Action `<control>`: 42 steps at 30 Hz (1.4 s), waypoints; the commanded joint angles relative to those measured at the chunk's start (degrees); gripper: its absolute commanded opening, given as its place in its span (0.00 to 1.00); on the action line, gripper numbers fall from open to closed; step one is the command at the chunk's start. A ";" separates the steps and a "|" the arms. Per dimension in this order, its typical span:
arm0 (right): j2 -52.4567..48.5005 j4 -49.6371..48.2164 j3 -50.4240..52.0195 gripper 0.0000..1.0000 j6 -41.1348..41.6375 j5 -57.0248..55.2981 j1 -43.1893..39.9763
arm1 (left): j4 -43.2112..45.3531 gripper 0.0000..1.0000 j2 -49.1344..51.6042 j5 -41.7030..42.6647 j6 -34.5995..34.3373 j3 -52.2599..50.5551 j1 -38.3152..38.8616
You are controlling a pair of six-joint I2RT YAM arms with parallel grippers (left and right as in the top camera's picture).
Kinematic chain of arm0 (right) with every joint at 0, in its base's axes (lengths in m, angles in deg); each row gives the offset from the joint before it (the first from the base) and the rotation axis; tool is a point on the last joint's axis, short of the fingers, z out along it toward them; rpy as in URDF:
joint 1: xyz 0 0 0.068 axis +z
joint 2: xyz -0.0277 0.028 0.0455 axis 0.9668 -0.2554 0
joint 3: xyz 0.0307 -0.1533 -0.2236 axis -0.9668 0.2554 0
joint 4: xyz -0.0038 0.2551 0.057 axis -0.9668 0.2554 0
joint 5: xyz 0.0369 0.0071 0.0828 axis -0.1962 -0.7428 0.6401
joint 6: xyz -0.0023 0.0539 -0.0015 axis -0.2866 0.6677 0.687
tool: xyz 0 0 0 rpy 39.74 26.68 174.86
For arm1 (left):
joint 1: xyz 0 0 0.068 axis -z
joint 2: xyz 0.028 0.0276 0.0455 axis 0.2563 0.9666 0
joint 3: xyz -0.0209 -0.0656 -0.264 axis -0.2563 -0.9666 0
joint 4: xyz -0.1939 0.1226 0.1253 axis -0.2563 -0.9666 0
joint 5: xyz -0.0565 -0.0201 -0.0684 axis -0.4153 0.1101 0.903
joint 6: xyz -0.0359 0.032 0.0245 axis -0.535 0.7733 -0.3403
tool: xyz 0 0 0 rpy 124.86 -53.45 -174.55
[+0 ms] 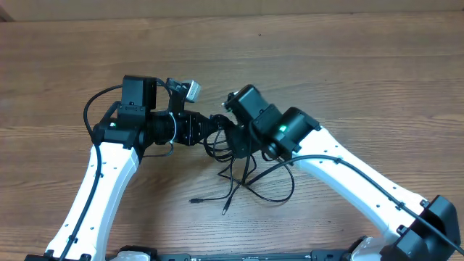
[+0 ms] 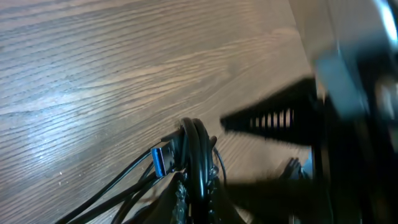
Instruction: Untangle cables
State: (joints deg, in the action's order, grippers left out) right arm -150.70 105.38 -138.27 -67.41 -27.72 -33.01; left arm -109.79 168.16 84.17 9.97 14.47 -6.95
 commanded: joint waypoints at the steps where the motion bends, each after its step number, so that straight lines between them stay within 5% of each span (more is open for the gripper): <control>1: 1.33 0.24 0.37 0.59 -2.58 -0.37 -2.43 | -0.31 0.04 0.17 2.38 4.15 0.33 0.00; 20: 1.31 4.00 0.96 0.50 -35.98 40.76 -15.89 | -0.46 0.04 0.17 17.75 13.88 0.33 0.00; 30: 1.31 3.78 3.48 0.06 -36.85 42.99 -15.87 | -0.26 0.04 0.17 20.68 13.97 0.33 0.00; 34: 1.33 4.39 3.45 0.04 -35.67 47.69 -16.06 | -0.35 0.04 0.17 16.70 13.90 0.33 0.00; 36: 1.33 3.85 3.45 0.04 -32.72 48.48 -16.41 | -0.74 0.13 0.17 14.67 13.68 0.33 0.00; 41: 1.33 2.95 3.45 0.04 -26.51 48.41 -16.85 | -1.49 0.54 0.17 9.22 13.51 0.33 0.00; 42: 1.33 2.89 3.45 0.04 -25.62 48.37 -16.90 | -1.66 0.73 0.17 7.76 12.74 0.33 0.00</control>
State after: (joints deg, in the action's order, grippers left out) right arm -150.70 108.81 -134.94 -98.01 18.29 -49.29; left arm -111.19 168.36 96.68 22.80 14.47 -7.00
